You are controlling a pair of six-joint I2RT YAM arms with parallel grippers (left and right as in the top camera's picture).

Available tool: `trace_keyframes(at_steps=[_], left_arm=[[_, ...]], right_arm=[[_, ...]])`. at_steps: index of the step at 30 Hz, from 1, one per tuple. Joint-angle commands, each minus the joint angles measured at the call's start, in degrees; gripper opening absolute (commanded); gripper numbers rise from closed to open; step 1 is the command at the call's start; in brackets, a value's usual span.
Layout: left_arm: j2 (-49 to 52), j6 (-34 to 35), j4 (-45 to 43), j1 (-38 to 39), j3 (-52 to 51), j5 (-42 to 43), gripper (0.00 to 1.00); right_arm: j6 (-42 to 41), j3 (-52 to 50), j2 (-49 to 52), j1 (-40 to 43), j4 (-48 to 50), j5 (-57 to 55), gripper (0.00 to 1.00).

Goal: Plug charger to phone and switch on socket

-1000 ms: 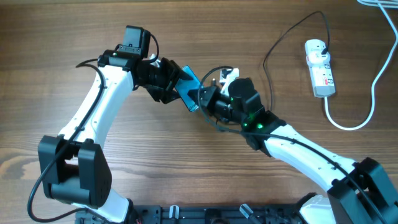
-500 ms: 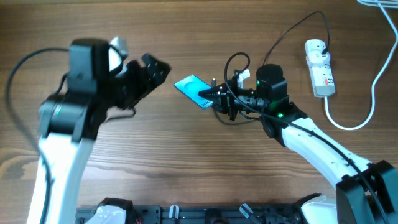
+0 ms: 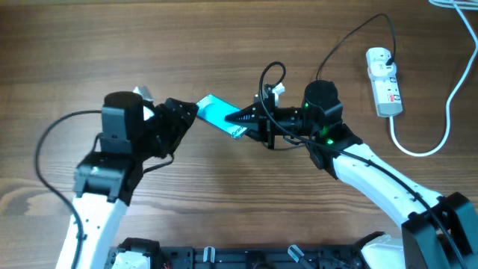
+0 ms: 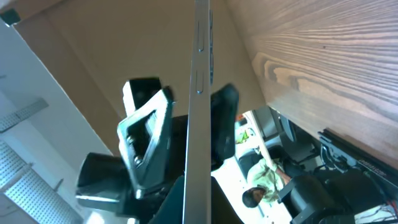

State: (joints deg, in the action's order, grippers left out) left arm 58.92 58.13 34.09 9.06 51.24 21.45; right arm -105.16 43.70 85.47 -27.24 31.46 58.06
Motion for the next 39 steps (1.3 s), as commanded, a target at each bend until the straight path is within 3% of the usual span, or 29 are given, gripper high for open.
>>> trace_keyframes(at_steps=[1, 5, 7, 13, 19, 23, 27, 33, 39], left_arm=[[-0.48, 8.81, -9.77, 1.44, -6.47, 6.01, 0.63], [-0.24, 12.04, -16.98, 6.25, -8.09, 4.15, 0.61], [0.11, 15.56, -18.91, 7.26, -8.09, 3.63, 0.52], [0.13, 28.0, -19.1, 7.23, -8.09, 4.94, 0.4], [3.28, 32.28, -20.85, 8.13, -8.09, 6.21, 0.3], [4.98, 32.83, -26.21, 9.44, -8.09, 6.86, 0.25], [4.94, 33.88, -26.21, 8.96, -8.09, 8.11, 0.21], [4.94, 33.83, -26.23, 2.51, -8.09, 17.9, 0.16], [4.96, 33.83, -27.76, 2.01, -8.09, 19.69, 0.15]], right_arm=[[-1.57, 1.29, -1.36, -0.13, 0.87, 1.68, 0.05], [-1.55, 1.29, -1.36, -0.13, 0.85, 1.55, 0.04], [-1.57, 1.29, -1.36, -0.13, 0.85, 1.53, 0.05], [-2.99, 1.29, -1.36, -0.13, 0.87, 1.51, 0.05], [-3.06, 1.29, -1.36, -0.13, 0.85, 1.57, 0.04], [-2.99, 1.29, -1.36, -0.13, 0.85, 1.57, 0.04], [-2.86, 1.29, -1.36, -0.11, 0.83, 1.57, 0.04], [-2.36, 1.29, -1.36, -0.13, 0.81, 1.51, 0.04], [-2.36, 1.29, -1.31, -0.13, 0.81, 1.07, 0.05]])
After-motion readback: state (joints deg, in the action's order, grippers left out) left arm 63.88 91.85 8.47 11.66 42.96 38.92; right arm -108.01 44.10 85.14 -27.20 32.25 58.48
